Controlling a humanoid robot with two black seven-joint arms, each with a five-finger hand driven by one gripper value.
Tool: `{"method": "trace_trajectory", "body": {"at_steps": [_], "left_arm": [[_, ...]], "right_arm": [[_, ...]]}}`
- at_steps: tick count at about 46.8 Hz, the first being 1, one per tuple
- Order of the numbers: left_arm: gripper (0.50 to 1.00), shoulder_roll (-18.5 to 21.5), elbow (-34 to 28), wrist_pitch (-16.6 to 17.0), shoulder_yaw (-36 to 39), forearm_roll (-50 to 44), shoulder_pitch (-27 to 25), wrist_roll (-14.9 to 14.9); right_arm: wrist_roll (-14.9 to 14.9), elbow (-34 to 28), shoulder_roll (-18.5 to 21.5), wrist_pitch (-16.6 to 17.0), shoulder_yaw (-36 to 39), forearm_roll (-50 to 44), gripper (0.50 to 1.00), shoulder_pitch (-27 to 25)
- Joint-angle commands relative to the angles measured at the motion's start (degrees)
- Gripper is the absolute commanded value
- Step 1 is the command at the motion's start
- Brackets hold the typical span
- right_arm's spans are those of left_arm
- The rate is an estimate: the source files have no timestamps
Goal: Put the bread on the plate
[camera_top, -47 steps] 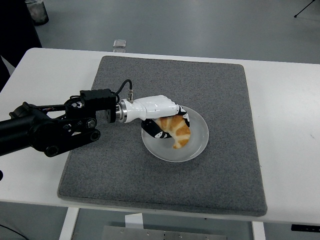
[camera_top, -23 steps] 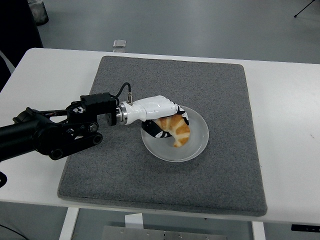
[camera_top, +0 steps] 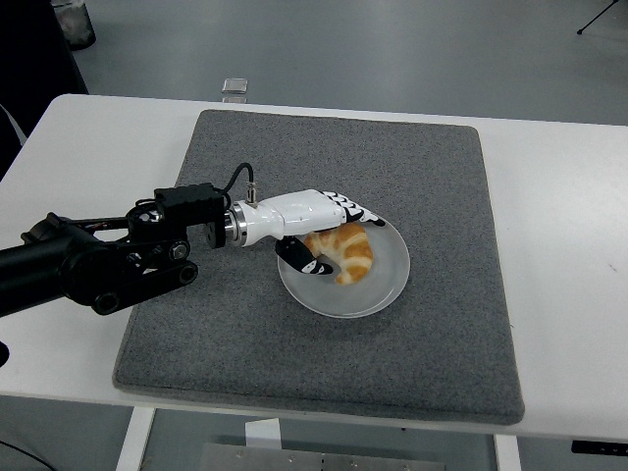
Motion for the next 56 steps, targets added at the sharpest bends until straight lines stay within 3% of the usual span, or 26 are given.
{"method": "trace_trajectory", "body": {"at_steps": [1,7,14,22,30,44,56], "left_arm": [[0.992,0.57,-0.77,-0.21,-0.23,-1.64,-0.10,-0.01],[0.992,2.23,-3.40,-1.61,-0.67,-6.90,-0.37,-0.10],[0.992,4.26,-5.25,-6.71,-2.86,-14.99,-1.16,-0.10],[0.994,6.28,-5.25,-17.69,-10.60,-22.90,-1.24,-0.01],[0.999,8.47,-4.11,-26.75,-16.41,-36.78,-1.42,0.34],[0.996,15.42,-3.41,-27.90,-17.72,-51.90,-2.65,0.42],[0.996,15.95,5.20,-29.56,-17.55,-67.12,-2.39,0.95]], "right_arm": [[0.00,0.00,0.00,0.00,0.00,0.00,0.952,0.00],[0.00,0.00,0.00,0.00,0.00,0.00,0.952,0.00],[0.00,0.00,0.00,0.00,0.00,0.00,0.954,0.00],[0.00,0.00,0.00,0.00,0.00,0.00,0.952,0.00],[0.00,0.00,0.00,0.00,0.00,0.00,0.952,0.00],[0.00,0.00,0.00,0.00,0.00,0.00,0.952,0.00],[0.00,0.00,0.00,0.00,0.00,0.00,0.952,0.00]]}}
